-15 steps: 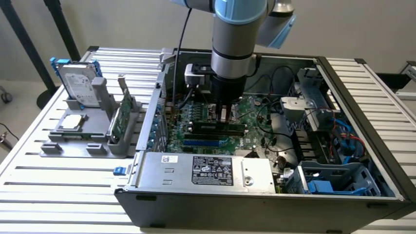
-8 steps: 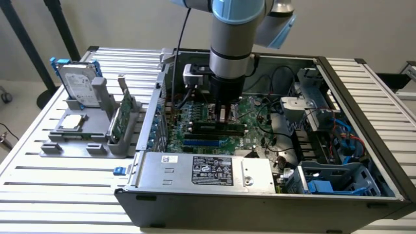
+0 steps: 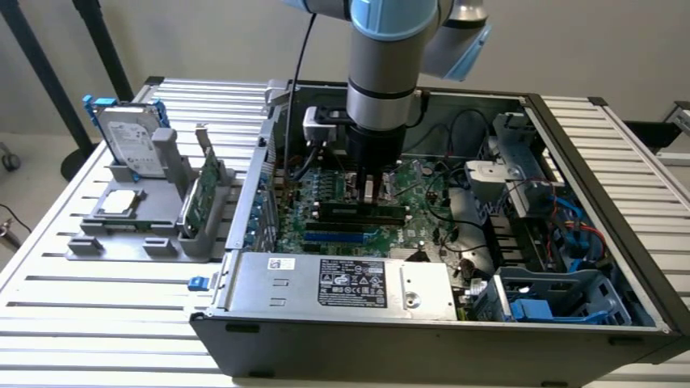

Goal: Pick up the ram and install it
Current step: 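Insert the ram into the slot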

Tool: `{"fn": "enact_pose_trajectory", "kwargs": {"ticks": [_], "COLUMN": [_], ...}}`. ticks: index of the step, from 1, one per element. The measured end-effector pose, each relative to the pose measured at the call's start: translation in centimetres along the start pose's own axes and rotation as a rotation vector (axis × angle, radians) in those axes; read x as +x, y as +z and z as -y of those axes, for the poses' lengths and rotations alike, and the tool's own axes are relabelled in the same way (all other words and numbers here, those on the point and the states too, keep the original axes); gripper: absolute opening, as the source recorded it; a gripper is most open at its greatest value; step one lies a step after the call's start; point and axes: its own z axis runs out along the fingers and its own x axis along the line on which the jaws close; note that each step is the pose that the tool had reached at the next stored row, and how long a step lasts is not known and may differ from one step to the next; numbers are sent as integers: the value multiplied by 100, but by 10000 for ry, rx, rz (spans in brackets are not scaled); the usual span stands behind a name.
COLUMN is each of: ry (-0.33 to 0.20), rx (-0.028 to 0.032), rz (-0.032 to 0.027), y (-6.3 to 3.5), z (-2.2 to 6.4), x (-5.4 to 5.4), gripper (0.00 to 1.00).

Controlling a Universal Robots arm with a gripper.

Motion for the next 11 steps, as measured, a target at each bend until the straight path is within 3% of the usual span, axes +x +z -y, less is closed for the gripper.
{"fn": "enact_pose_trajectory", "kwargs": {"ticks": [11], "ry": [-136], "rx": [28], "rz": [5], "y": [3], "z": [0], "x": [-3], "gripper": [14]}}
